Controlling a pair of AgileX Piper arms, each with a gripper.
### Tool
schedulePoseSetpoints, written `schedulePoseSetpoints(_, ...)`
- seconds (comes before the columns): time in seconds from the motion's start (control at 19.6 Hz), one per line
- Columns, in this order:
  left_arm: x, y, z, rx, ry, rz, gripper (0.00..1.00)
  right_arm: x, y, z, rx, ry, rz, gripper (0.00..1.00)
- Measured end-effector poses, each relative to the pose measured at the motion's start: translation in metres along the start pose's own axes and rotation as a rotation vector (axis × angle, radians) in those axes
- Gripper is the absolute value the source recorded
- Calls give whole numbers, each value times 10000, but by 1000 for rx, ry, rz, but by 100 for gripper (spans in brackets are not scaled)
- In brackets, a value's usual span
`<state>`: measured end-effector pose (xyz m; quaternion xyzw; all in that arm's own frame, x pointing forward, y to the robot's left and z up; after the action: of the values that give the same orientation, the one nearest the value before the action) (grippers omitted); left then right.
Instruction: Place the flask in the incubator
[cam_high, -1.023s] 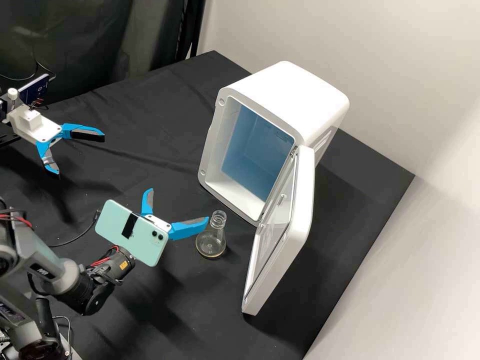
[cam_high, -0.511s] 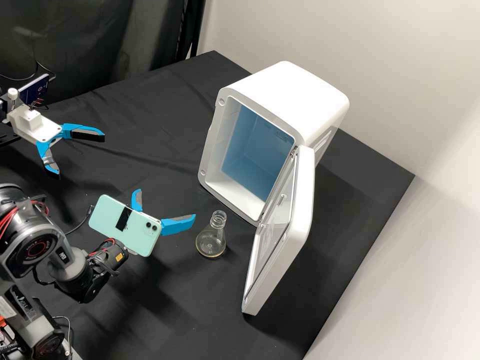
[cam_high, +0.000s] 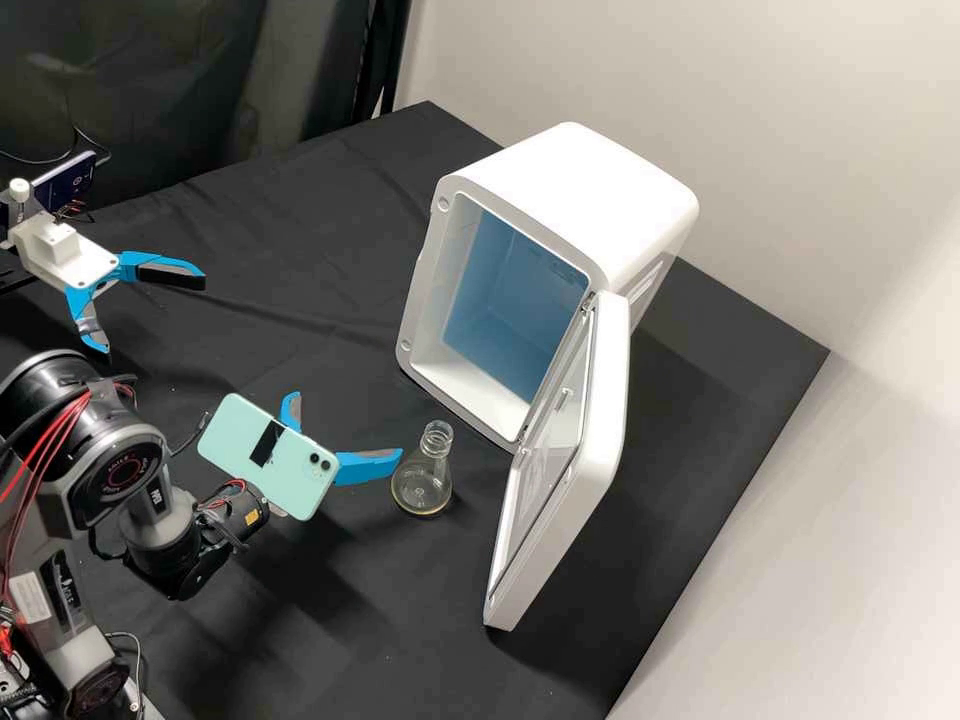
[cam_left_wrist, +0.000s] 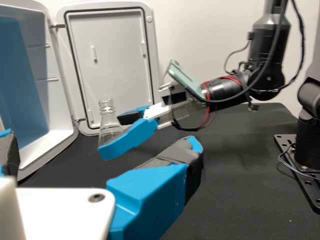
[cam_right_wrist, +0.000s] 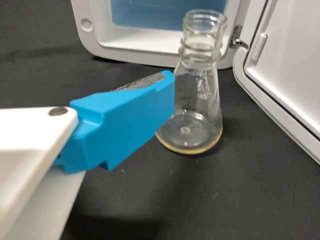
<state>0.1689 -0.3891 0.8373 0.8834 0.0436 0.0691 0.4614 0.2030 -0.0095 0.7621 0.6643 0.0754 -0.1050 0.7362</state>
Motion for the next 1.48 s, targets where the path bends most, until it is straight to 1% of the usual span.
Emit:
schedulePoseSetpoints(0.15,1,-1,4,0,-2,0,100,45,14,-45,1,14,13,100)
schedulePoseSetpoints(0.31,1,-1,8,0,-4,-1,100,75,33,-65,1,22,24,100)
schedulePoseSetpoints(0.36,1,-1,8,0,-4,-1,100,75,35,-64,2,21,25,0)
schedulePoseSetpoints(0.56,1,-1,8,0,-4,-1,100,70,48,-69,8,23,32,0)
schedulePoseSetpoints(0.87,1,-1,8,0,-4,-1,100,61,70,-88,7,33,44,0)
schedulePoseSetpoints(1.07,0,0,-2,0,1,0,100,53,87,-100,21,39,52,0)
schedulePoseSetpoints(1.48,0,0,-2,0,1,0,100,50,93,-105,20,42,55,0)
